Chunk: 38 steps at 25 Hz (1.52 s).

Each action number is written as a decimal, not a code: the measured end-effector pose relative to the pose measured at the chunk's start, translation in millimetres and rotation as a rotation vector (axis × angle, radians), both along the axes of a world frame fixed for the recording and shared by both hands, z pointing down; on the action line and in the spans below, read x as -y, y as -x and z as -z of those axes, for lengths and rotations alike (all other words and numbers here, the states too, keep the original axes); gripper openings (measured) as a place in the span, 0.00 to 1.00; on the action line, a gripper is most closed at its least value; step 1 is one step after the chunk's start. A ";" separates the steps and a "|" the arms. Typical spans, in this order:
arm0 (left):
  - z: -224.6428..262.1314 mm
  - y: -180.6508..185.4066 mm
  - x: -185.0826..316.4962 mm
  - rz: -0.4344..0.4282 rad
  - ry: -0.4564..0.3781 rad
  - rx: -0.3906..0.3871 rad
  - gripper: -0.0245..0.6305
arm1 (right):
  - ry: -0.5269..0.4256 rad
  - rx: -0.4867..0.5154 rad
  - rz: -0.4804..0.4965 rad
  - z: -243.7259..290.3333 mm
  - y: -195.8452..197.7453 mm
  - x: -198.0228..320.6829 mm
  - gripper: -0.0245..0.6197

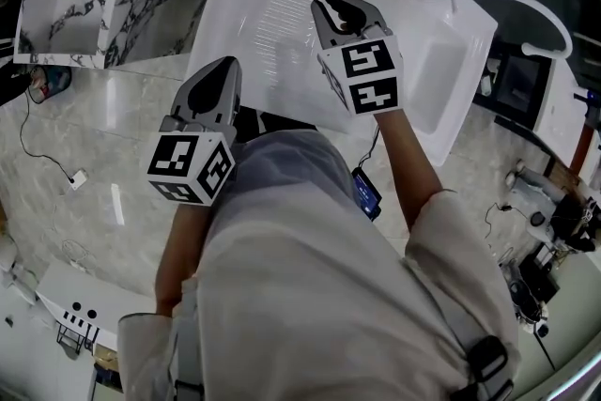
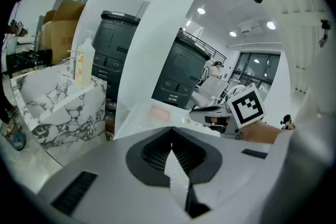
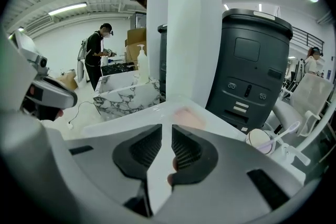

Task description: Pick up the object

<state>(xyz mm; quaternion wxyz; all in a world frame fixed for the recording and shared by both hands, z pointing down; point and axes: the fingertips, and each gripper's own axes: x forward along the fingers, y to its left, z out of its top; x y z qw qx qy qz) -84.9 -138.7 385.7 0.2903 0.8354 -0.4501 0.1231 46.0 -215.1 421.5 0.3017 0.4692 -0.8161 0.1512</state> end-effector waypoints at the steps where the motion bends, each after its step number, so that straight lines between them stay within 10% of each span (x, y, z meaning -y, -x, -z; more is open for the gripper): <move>1: -0.6 1.4 0.7 0.002 0.001 0.002 0.05 | 0.006 -0.003 -0.001 -2.9 0.5 1.5 0.13; 38: -20.0 15.7 19.4 0.024 0.063 0.006 0.05 | 0.057 -0.322 0.091 -94.2 9.1 72.9 0.27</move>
